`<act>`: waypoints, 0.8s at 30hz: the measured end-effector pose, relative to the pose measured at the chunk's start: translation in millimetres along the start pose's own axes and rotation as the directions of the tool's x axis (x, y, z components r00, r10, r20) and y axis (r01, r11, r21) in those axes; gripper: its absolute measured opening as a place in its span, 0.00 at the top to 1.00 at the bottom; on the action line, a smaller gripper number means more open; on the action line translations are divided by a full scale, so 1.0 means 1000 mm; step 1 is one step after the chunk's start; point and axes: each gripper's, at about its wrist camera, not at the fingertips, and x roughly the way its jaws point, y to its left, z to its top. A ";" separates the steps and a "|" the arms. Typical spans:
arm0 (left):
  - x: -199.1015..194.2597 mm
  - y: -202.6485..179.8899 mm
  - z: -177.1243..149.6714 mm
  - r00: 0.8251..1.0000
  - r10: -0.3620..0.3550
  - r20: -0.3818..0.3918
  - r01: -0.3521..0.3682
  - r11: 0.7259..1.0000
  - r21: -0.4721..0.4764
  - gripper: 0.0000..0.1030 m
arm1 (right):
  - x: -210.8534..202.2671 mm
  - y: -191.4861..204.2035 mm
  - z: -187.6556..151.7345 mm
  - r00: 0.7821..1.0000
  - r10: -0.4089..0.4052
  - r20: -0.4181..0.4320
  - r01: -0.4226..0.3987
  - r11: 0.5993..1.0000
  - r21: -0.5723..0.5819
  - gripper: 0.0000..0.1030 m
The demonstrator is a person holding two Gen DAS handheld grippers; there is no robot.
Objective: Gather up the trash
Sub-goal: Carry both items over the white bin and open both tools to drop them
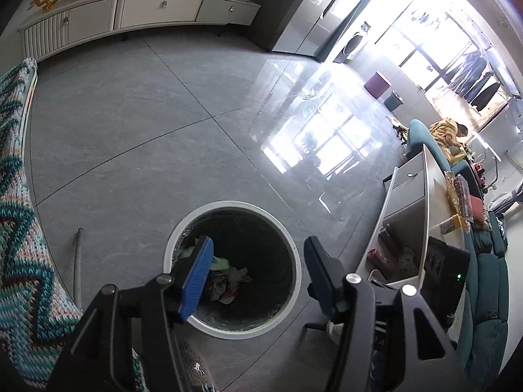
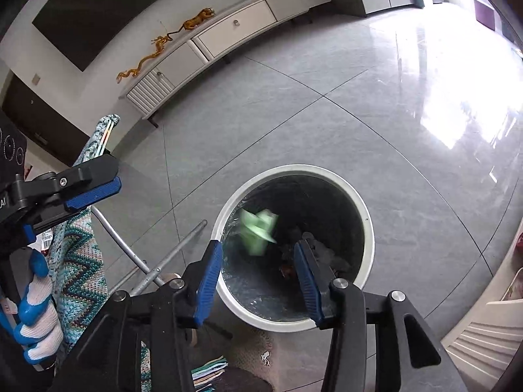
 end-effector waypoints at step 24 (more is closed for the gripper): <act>-0.253 -0.029 -0.050 0.860 0.212 0.465 -0.251 0.968 0.022 0.45 | -0.183 0.137 -0.025 0.943 0.185 0.276 -0.096 0.947 -0.307 0.55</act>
